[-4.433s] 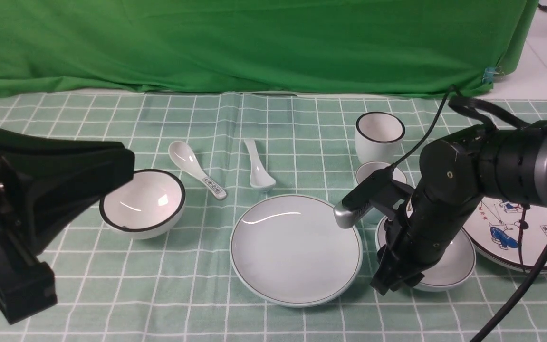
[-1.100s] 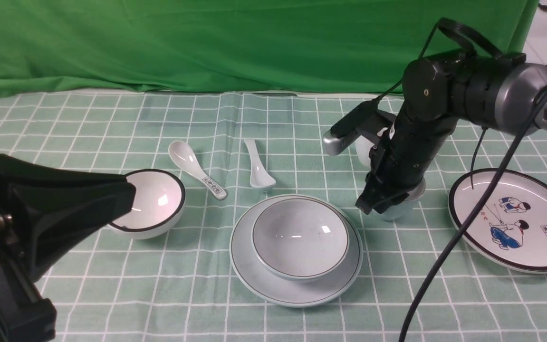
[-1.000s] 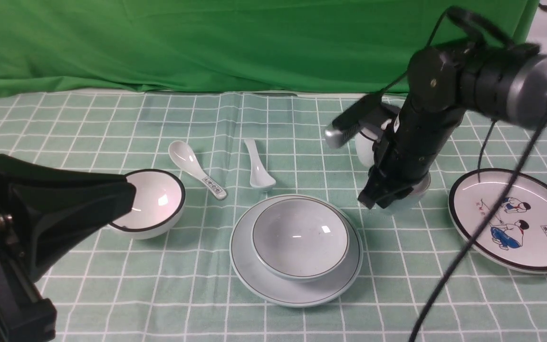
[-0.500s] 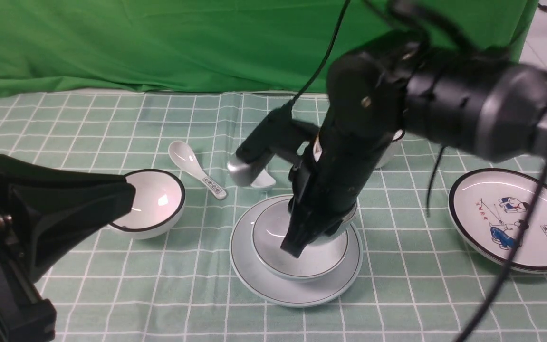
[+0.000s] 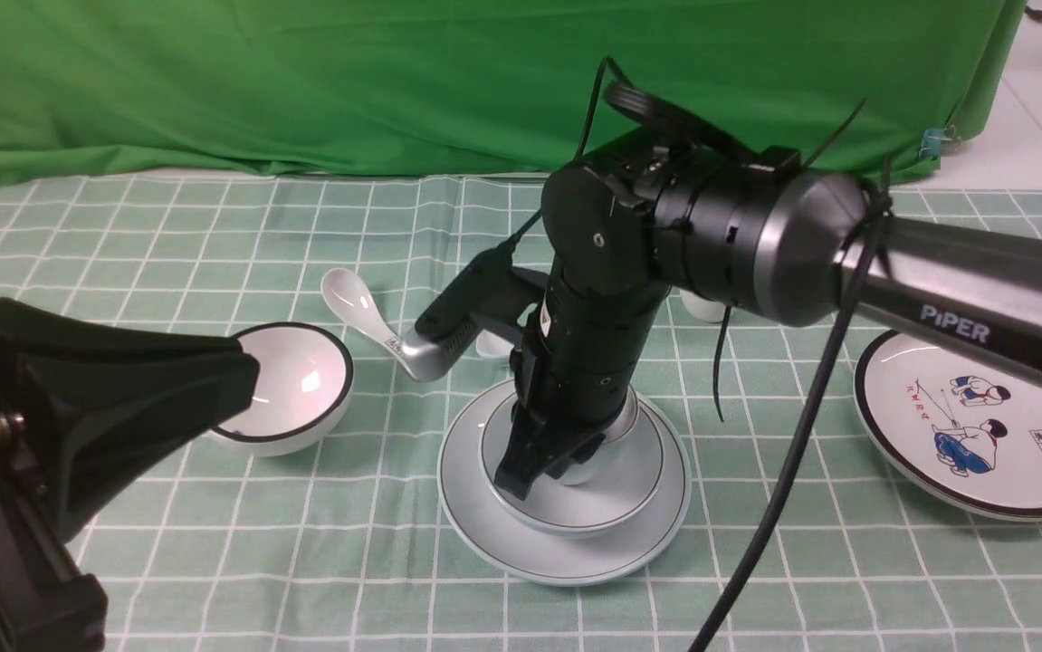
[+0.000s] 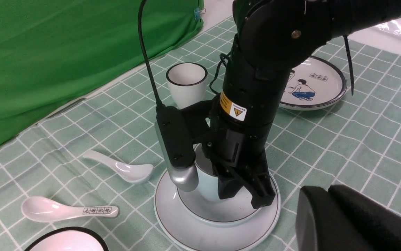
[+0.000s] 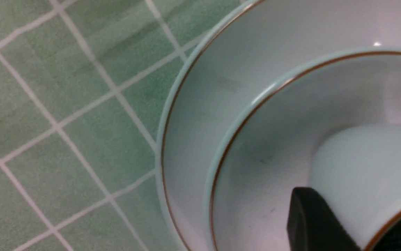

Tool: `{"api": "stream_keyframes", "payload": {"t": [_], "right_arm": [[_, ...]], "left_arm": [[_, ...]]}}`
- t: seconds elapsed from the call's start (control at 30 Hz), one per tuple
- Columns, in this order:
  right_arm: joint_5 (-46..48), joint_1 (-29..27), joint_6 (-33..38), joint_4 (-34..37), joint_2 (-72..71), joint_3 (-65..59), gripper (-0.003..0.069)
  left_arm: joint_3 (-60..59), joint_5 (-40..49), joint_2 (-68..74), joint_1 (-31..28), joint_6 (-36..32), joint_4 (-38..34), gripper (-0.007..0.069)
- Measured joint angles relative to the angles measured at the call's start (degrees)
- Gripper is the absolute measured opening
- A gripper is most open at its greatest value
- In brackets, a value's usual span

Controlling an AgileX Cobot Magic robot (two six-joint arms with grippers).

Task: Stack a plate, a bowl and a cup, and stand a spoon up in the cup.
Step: Use the right arm to put the blue teacup into the blue rice bowl in the middle

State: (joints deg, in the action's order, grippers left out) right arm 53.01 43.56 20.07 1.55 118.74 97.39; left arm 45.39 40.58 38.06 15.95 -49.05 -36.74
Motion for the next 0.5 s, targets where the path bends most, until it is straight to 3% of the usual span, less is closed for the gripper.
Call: {"api": "stream_keyframes", "payload": {"t": [0.2,0.37,0.4,0.5], "right_arm": [[1.0,0.0,-1.9,0.0,0.0,0.1,0.0148],[-0.2,0.0,-4.4,0.0,0.0,0.2,0.0398],[0.2,0.0,-4.5,-0.1,0.0,0.7,0.0482],[3.2,0.0,-4.5,-0.1,-0.1,3.7,0.0575]], "left_arm": [[0.0,0.0,0.0,0.0,0.0,0.1,0.0017],[0.0,0.1,0.0,0.0,0.1,0.1,0.0017],[0.0,0.1,0.0,0.0,0.4,0.1,0.0017],[0.0,0.4,0.6,0.0,3.0,0.2,0.0017]]}}
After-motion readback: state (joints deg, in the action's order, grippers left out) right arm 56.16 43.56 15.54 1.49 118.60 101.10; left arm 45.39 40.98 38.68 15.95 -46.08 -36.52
